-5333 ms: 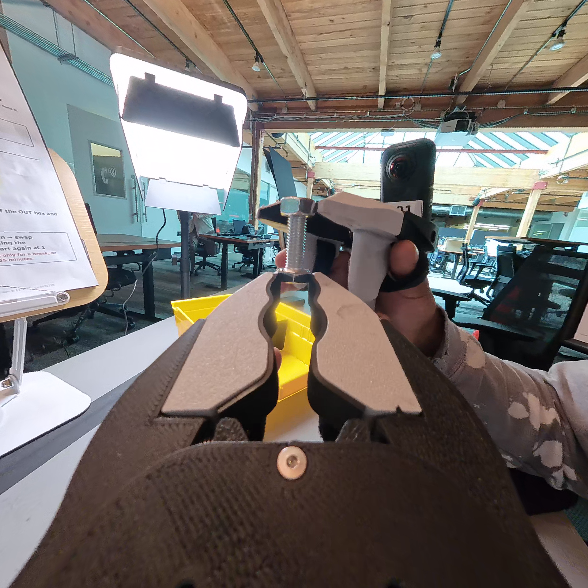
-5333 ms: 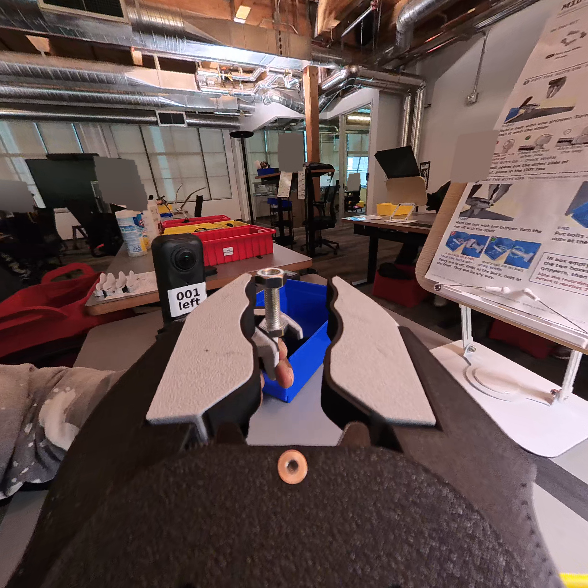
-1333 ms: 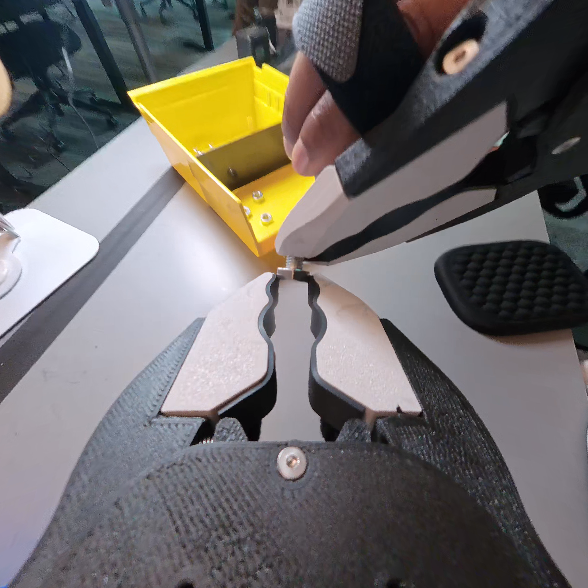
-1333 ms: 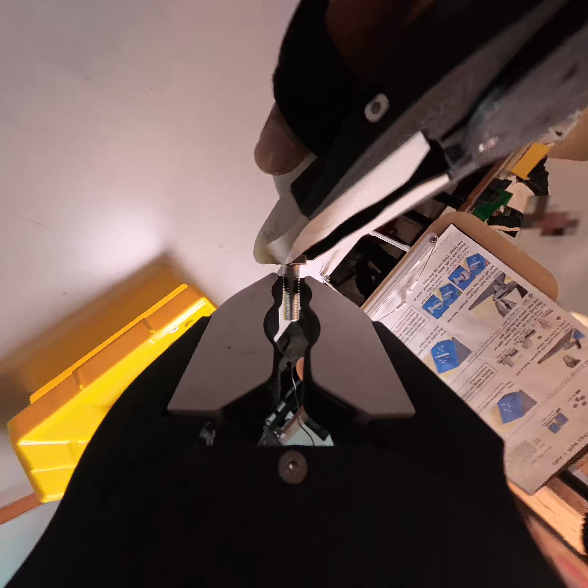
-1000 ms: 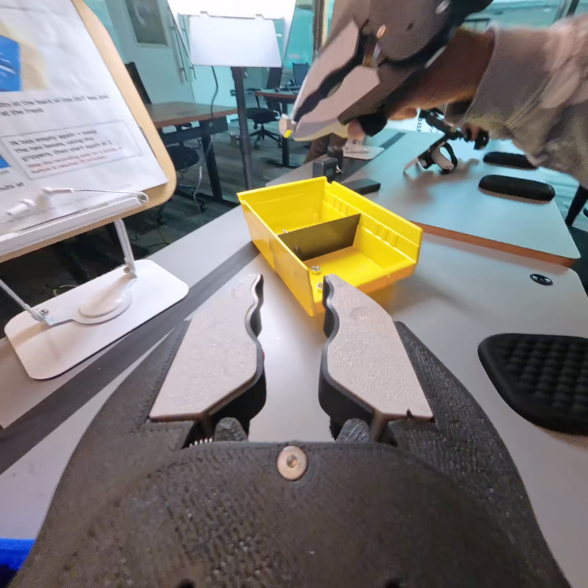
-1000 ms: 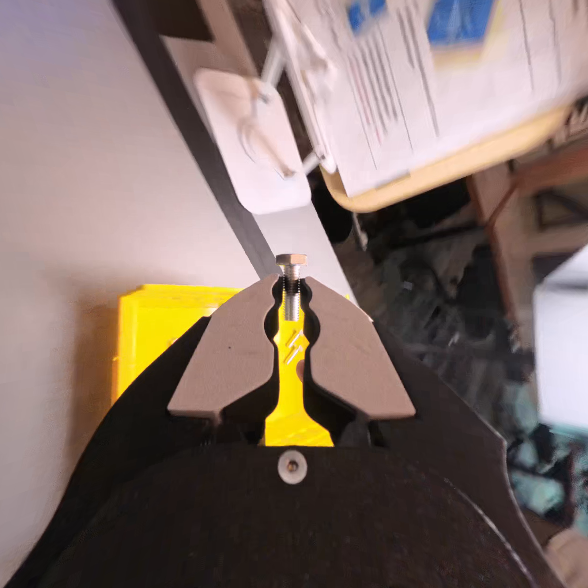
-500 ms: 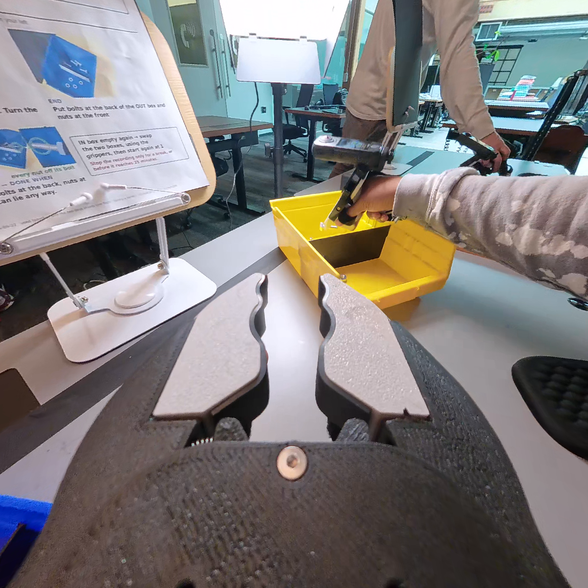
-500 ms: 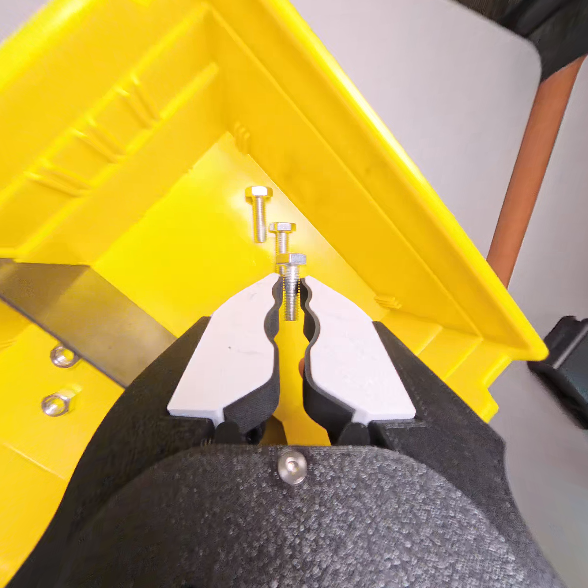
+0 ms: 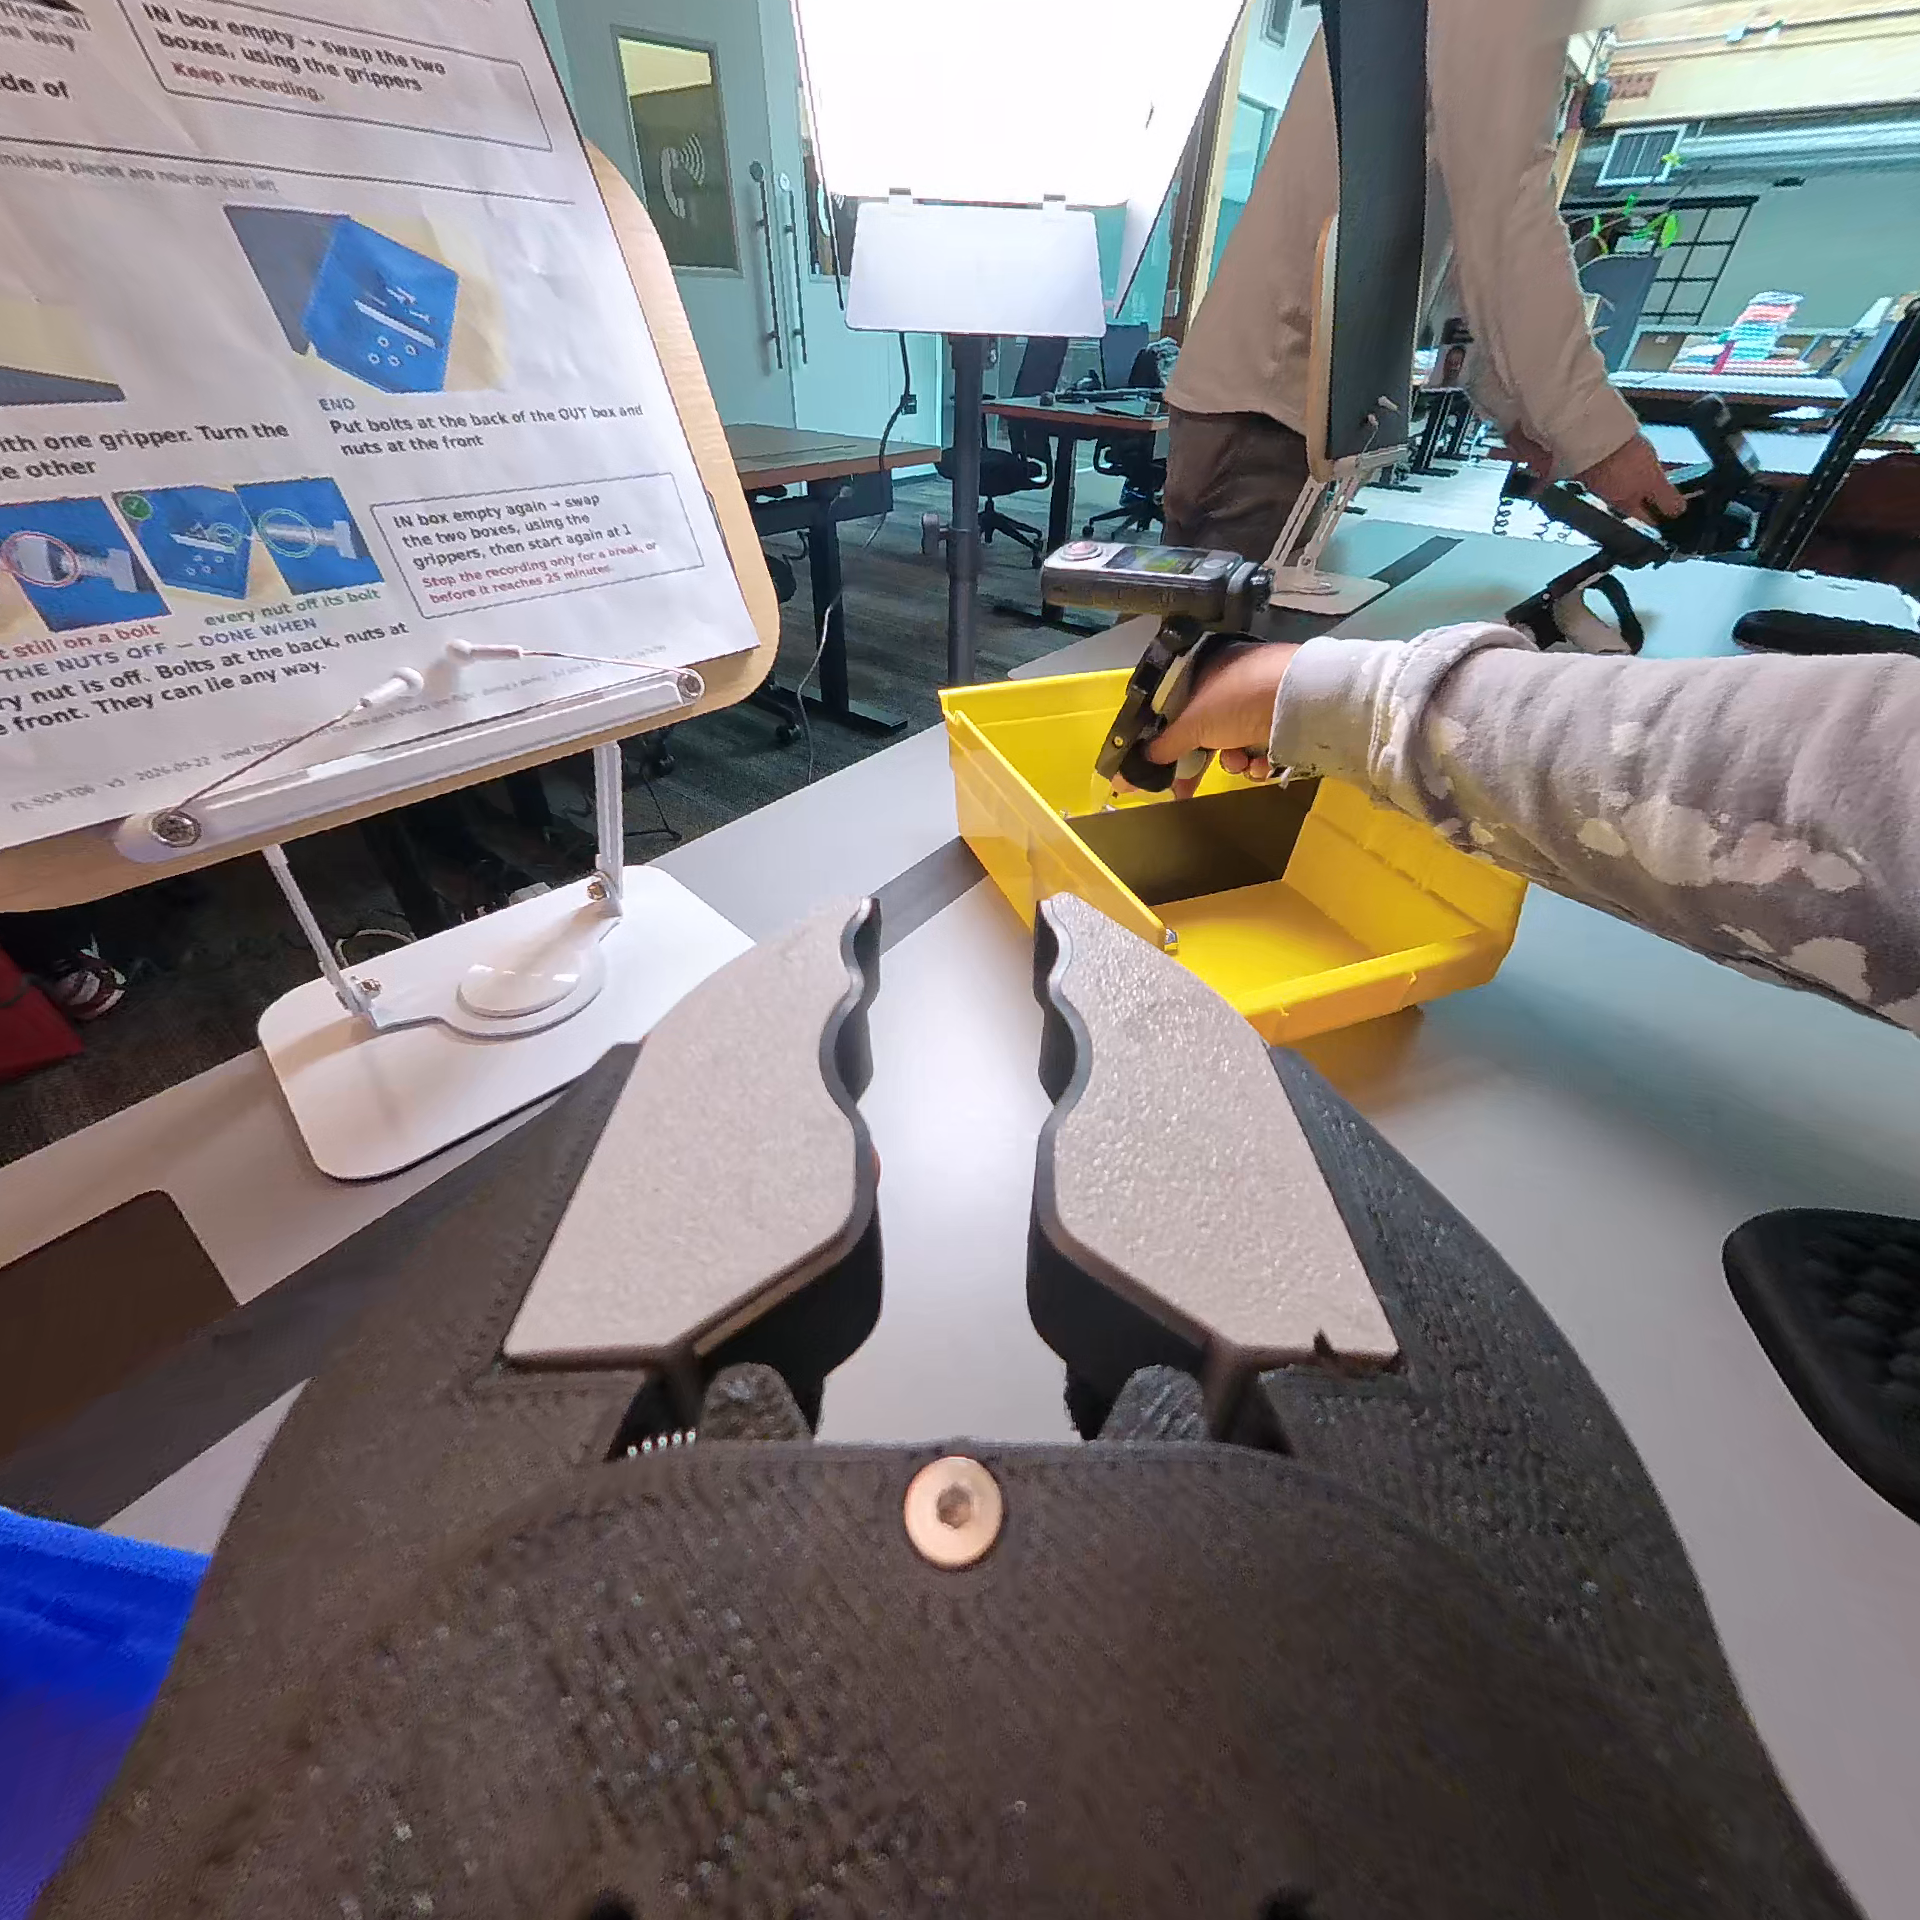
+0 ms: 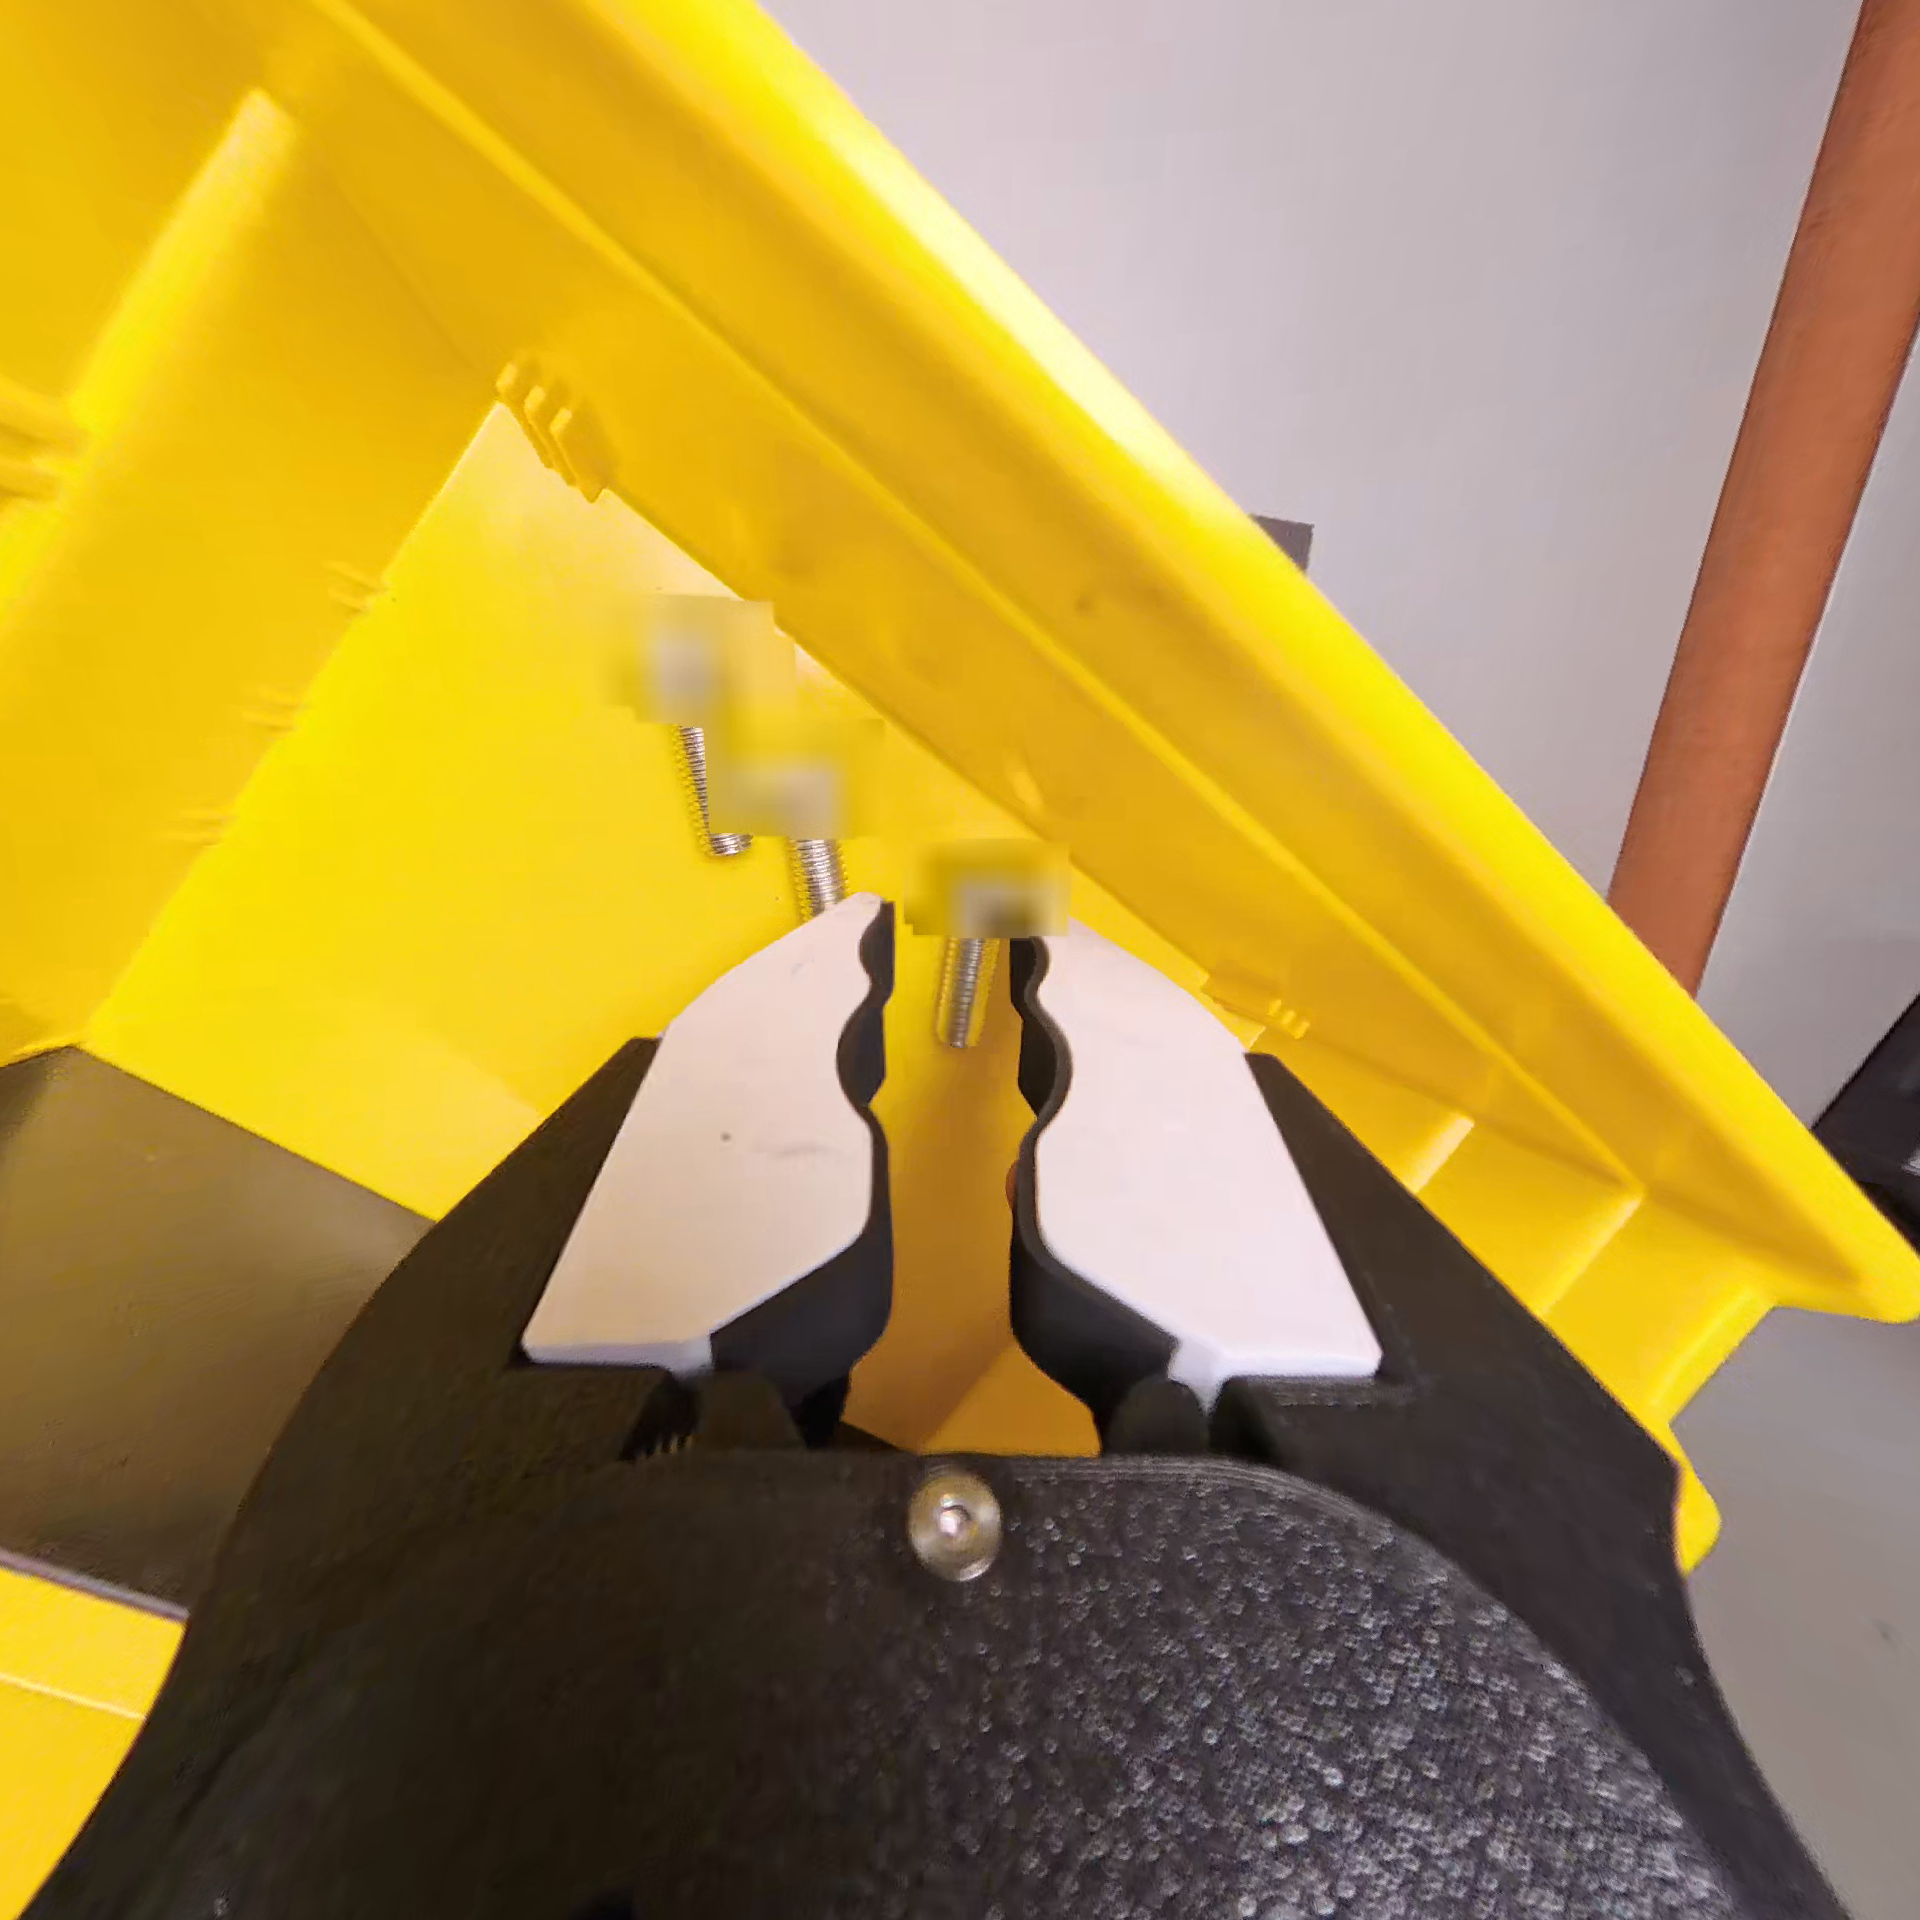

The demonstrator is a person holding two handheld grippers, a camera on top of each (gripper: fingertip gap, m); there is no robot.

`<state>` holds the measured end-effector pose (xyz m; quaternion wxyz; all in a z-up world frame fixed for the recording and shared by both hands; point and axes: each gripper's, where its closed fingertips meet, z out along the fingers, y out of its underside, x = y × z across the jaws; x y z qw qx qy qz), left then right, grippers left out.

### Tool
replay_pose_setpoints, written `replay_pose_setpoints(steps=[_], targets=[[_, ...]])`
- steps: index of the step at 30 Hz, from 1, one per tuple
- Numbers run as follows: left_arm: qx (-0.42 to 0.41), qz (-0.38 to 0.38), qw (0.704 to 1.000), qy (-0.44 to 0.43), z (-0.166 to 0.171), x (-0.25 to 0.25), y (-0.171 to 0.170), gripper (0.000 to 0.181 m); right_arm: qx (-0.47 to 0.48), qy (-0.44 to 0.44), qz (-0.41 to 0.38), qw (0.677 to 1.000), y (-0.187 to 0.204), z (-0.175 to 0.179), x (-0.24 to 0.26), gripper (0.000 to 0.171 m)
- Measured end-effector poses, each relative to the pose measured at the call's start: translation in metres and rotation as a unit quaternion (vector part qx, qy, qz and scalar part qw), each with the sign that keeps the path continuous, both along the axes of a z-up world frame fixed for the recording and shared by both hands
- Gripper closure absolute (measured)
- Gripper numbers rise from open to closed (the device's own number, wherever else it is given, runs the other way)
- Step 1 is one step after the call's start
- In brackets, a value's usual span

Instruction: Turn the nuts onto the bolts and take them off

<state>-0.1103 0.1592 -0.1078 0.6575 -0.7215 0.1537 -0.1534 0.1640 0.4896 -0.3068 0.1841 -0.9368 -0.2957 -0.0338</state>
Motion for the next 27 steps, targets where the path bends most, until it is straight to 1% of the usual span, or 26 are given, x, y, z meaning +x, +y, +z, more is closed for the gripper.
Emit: replay_pose_setpoints(steps=[2, 4, 6, 7, 9, 11, 13, 14, 17, 20, 22, 24, 27], targets=[[0.003, 0.004, 1.0, 0.0, 0.002, -0.002, 0.0, 0.153, 0.022, 0.023, 0.015, 0.999, 0.0, 0.016, -0.009, 0.148], [0.005, 0.007, 1.0, -0.002, 0.004, -0.006, -0.001, 0.153, 0.053, 0.065, 0.042, 0.996, -0.006, 0.043, -0.025, 0.147], [0.007, 0.015, 1.0, 0.001, 0.006, -0.012, 0.0, 0.153, 0.109, 0.117, 0.08, 0.984, -0.018, 0.08, -0.043, 0.147], [0.009, 0.022, 1.0, 0.002, 0.007, -0.017, 0.0, 0.153, 0.142, 0.154, 0.099, 0.973, -0.028, 0.103, -0.054, 0.147], [0.012, 0.037, 0.999, -0.003, 0.011, -0.031, 0.0, 0.153, 0.206, 0.226, 0.14, 0.942, -0.061, 0.148, -0.073, 0.146], [0.011, 0.054, 0.998, -0.013, 0.014, -0.047, 0.0, 0.153, 0.255, 0.289, 0.18, 0.905, -0.107, 0.187, -0.087, 0.146], [0.002, 0.074, 0.997, -0.013, 0.014, -0.067, -0.001, 0.152, 0.279, 0.342, 0.213, 0.872, -0.16, 0.212, -0.094, 0.146], [-0.014, 0.089, 0.996, -0.007, 0.011, -0.081, 0.0, 0.152, 0.284, 0.36, 0.228, 0.859, -0.186, 0.218, -0.095, 0.146], [-0.066, 0.146, 0.987, 0.007, 0.001, -0.133, 0.003, 0.152, 0.291, 0.388, 0.268, 0.832, -0.258, 0.217, -0.089, 0.146], [-0.138, 0.201, 0.969, 0.031, -0.017, -0.197, 0.012, 0.15, 0.295, 0.393, 0.292, 0.821, -0.311, 0.198, -0.077, 0.146], [-0.201, 0.232, 0.95, 0.056, -0.037, -0.239, 0.017, 0.15, 0.305, 0.385, 0.3, 0.818, -0.336, 0.182, -0.07, 0.145], [-0.271, 0.252, 0.927, 0.066, -0.065, -0.276, 0.021, 0.149, 0.304, 0.386, 0.301, 0.818, -0.357, 0.165, -0.064, 0.143], [-0.376, 0.257, 0.89, 0.016, -0.115, -0.307, 0.023, 0.144, 0.299, 0.398, 0.286, 0.818, -0.38, 0.144, -0.055, 0.14]])
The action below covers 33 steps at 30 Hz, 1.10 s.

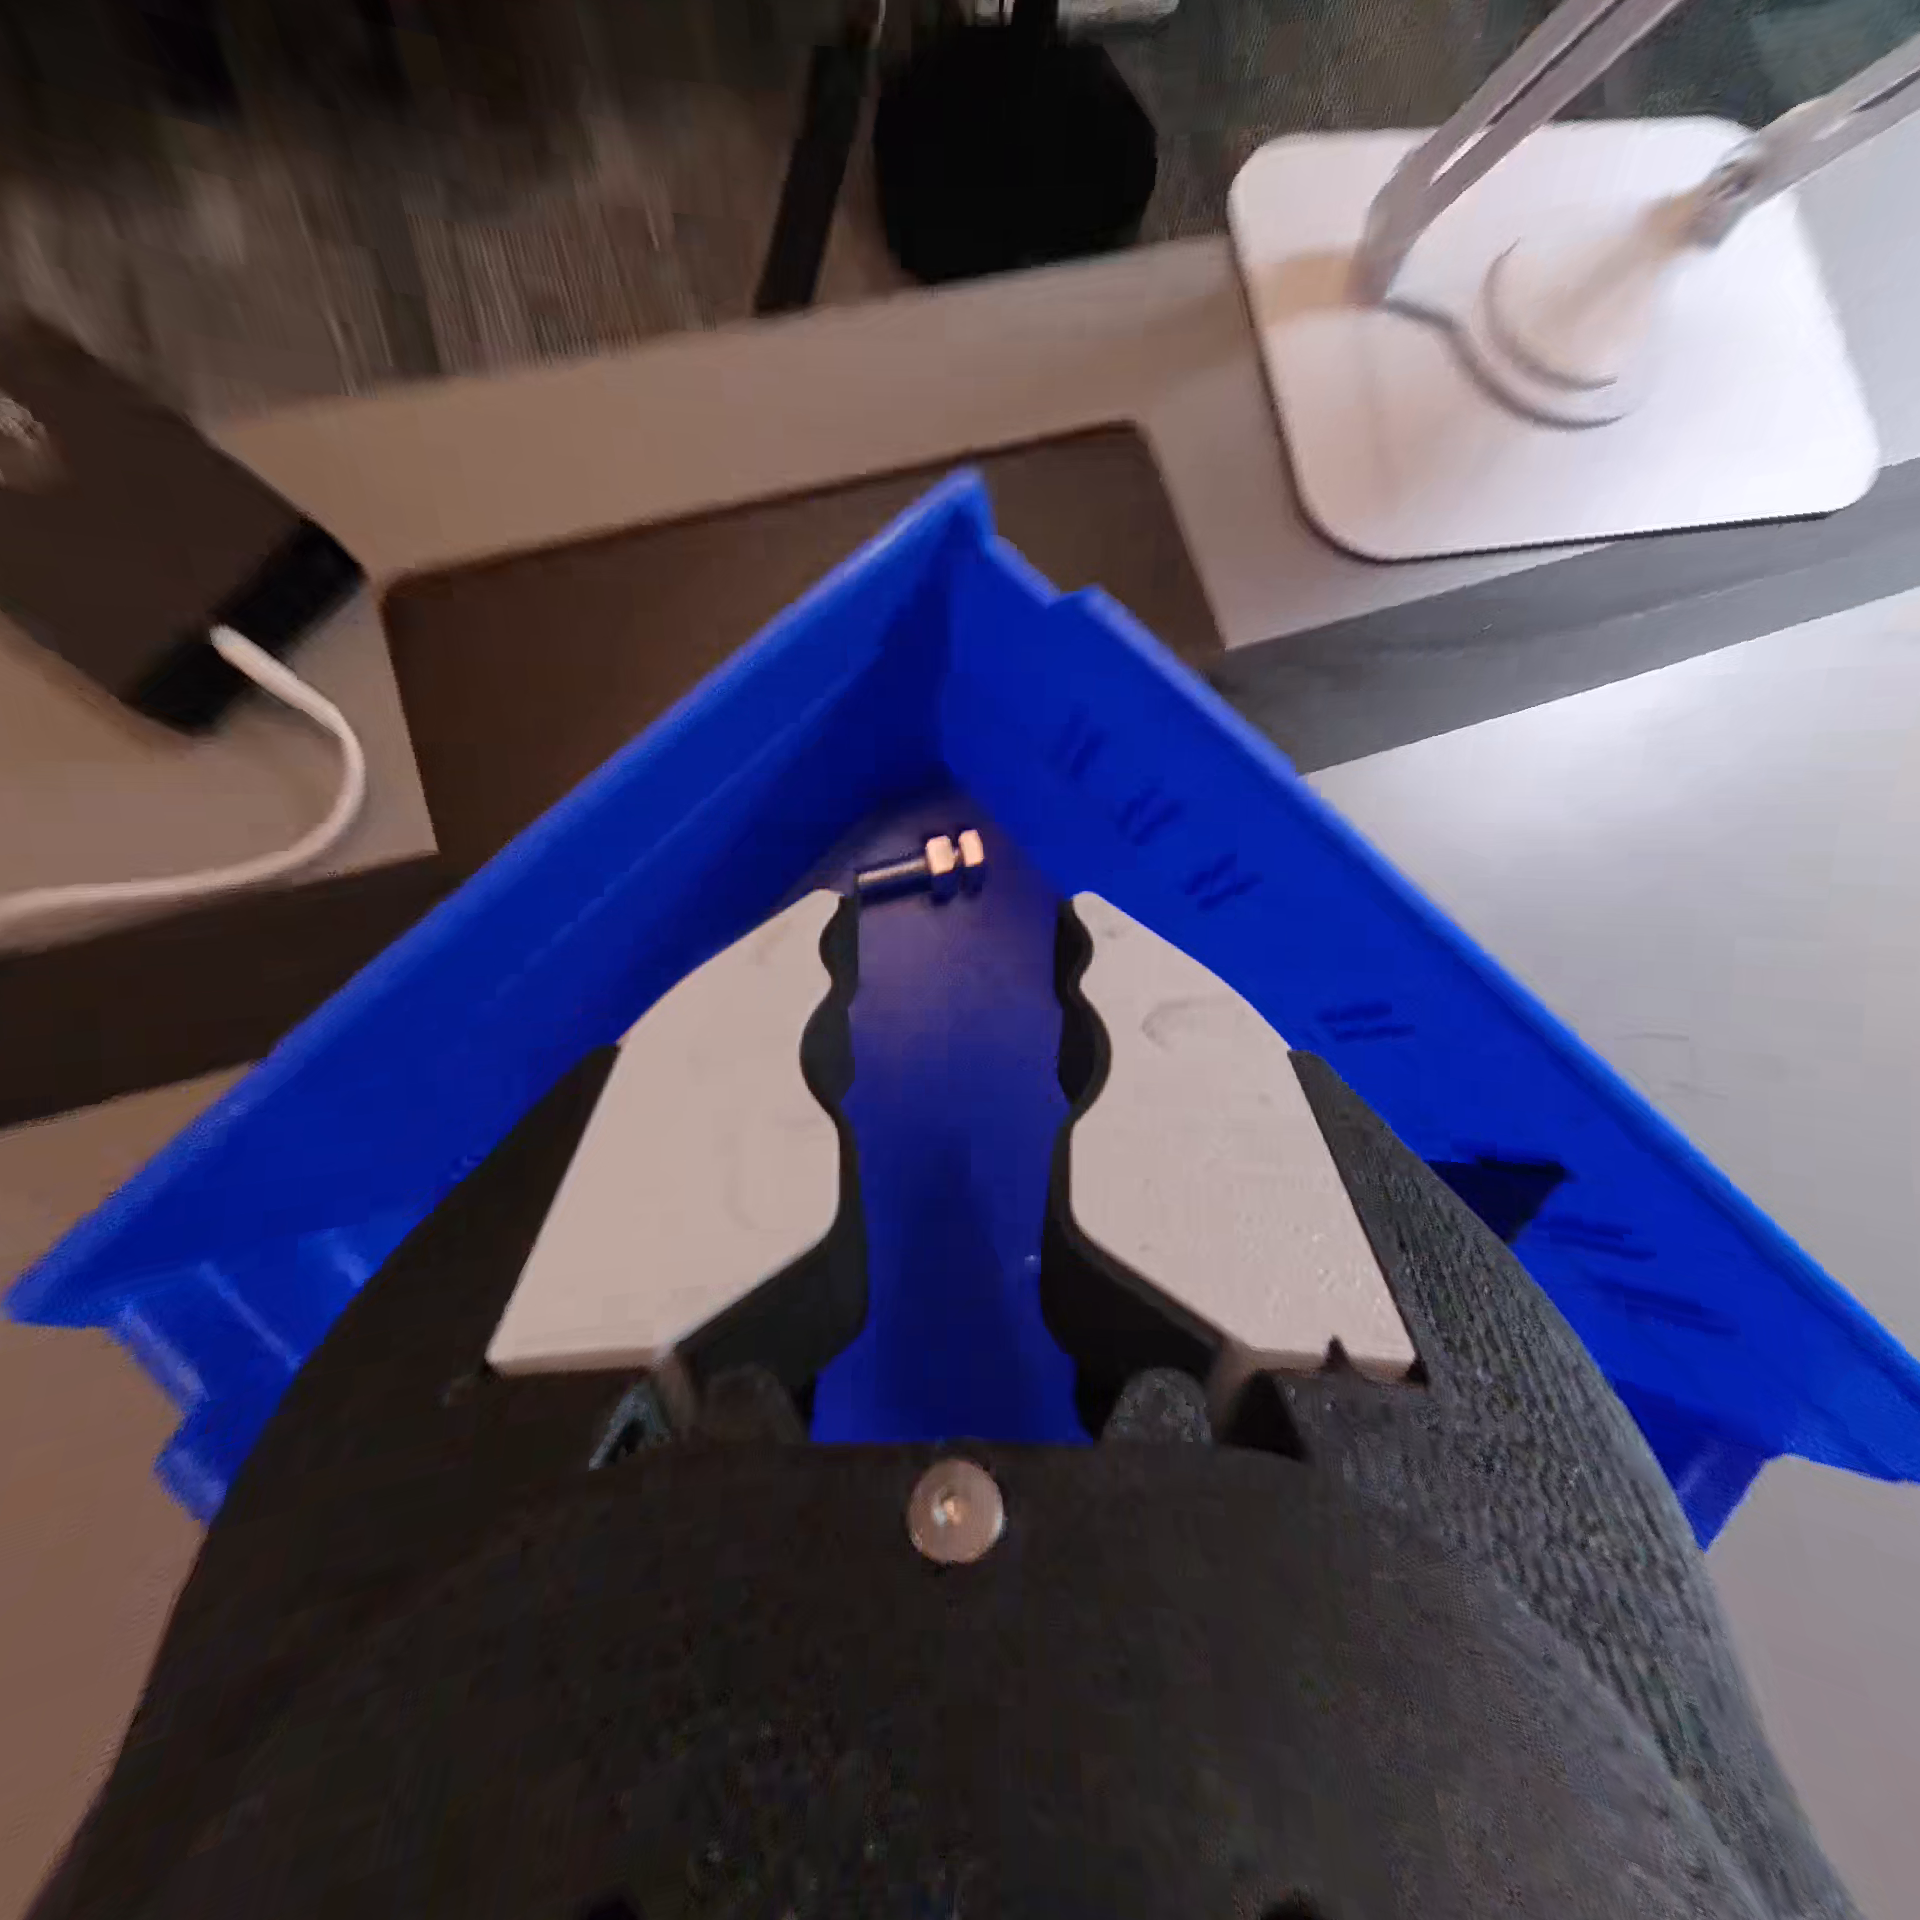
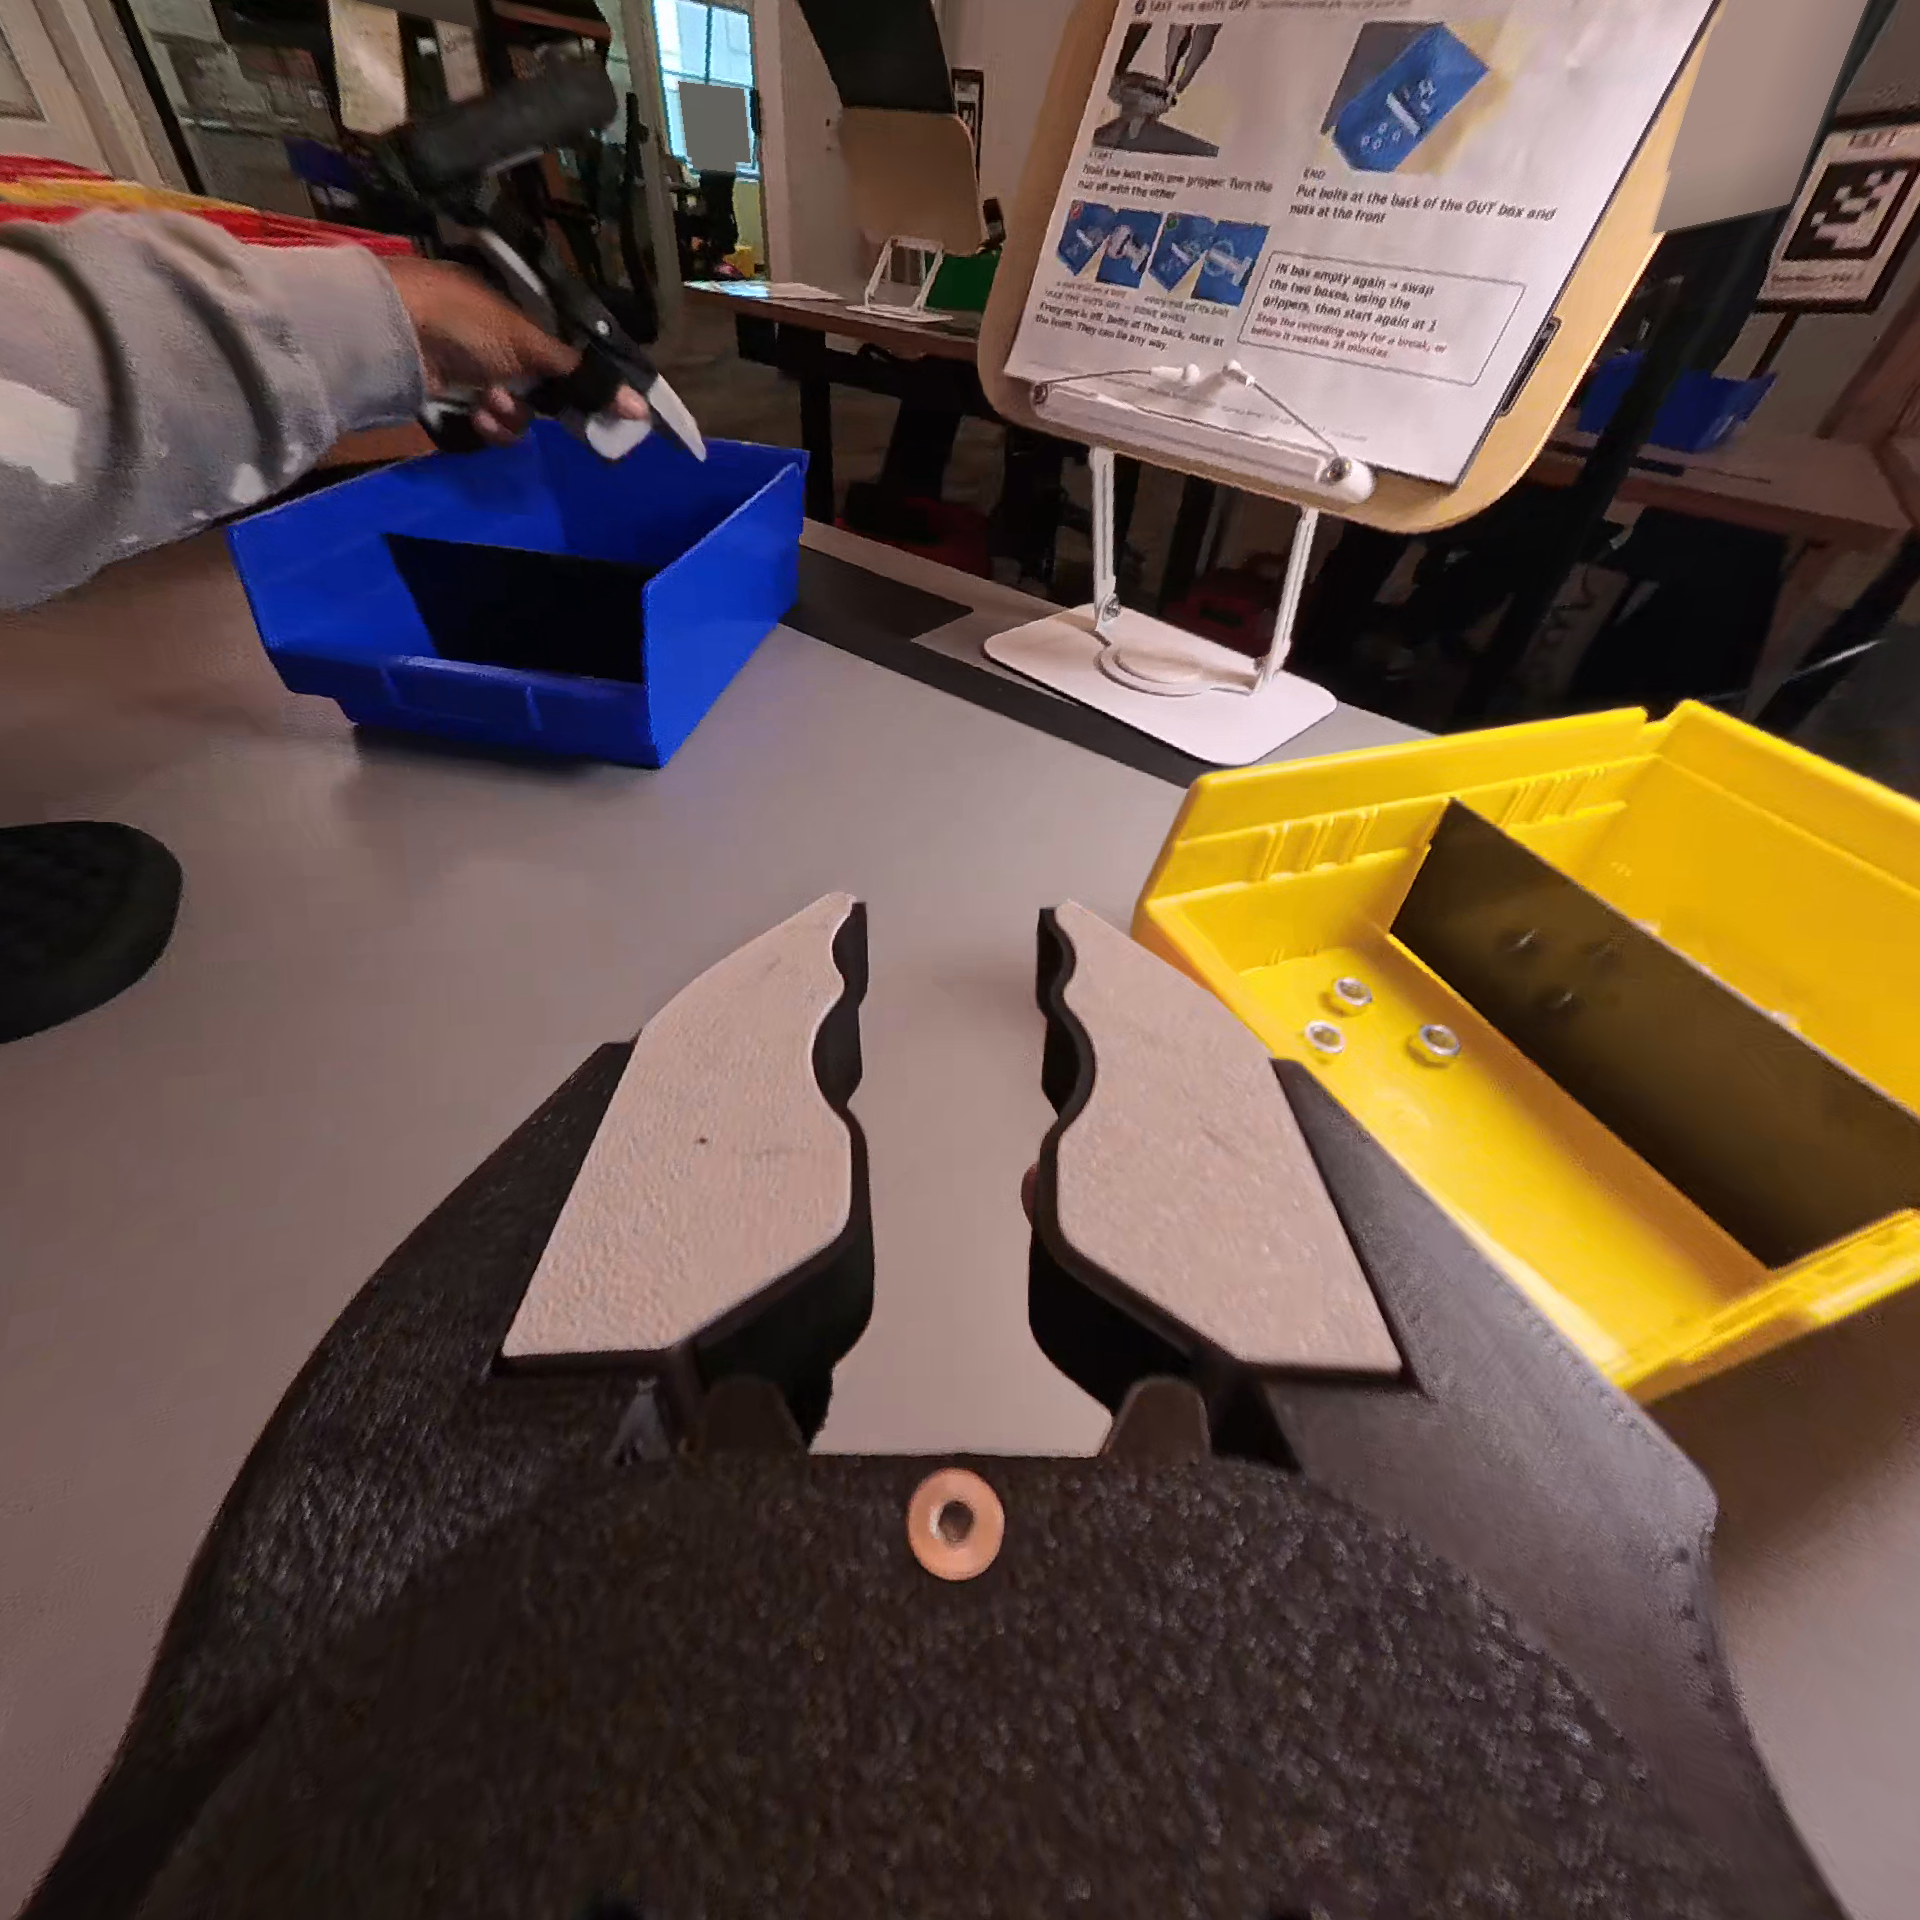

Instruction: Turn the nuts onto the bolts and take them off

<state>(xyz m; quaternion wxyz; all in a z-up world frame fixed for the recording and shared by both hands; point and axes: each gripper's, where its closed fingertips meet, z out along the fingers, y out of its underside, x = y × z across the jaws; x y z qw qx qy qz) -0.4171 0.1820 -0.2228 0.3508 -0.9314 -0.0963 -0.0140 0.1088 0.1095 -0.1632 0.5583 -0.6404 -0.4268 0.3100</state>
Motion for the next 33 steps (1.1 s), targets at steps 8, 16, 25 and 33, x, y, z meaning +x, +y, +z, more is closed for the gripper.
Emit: replay_pose_setpoints(steps=[8, 16, 25, 33], targets=[[-0.103, 0.034, 0.992, -0.067, -0.074, -0.003, 0.021, 0.131, -0.025, 0.035, -0.038, 0.998, -0.025, -0.016, 0.03, 0.137], [-0.152, 0.038, 0.988, -0.009, -0.098, -0.002, 0.03, 0.141, -0.038, 0.051, -0.071, 0.995, -0.03, -0.025, 0.057, 0.137], [-0.024, -0.038, 0.991, 0.128, -0.008, 0.002, 0.031, 0.14, -0.03, 0.046, -0.036, 0.998, -0.027, -0.019, 0.044, 0.137], [0.292, -0.232, 0.879, 0.298, 0.152, 0.175, 0.002, 0.141, -0.015, 0.052, 0.102, 0.993, -0.006, 0.053, -0.031, 0.137]])
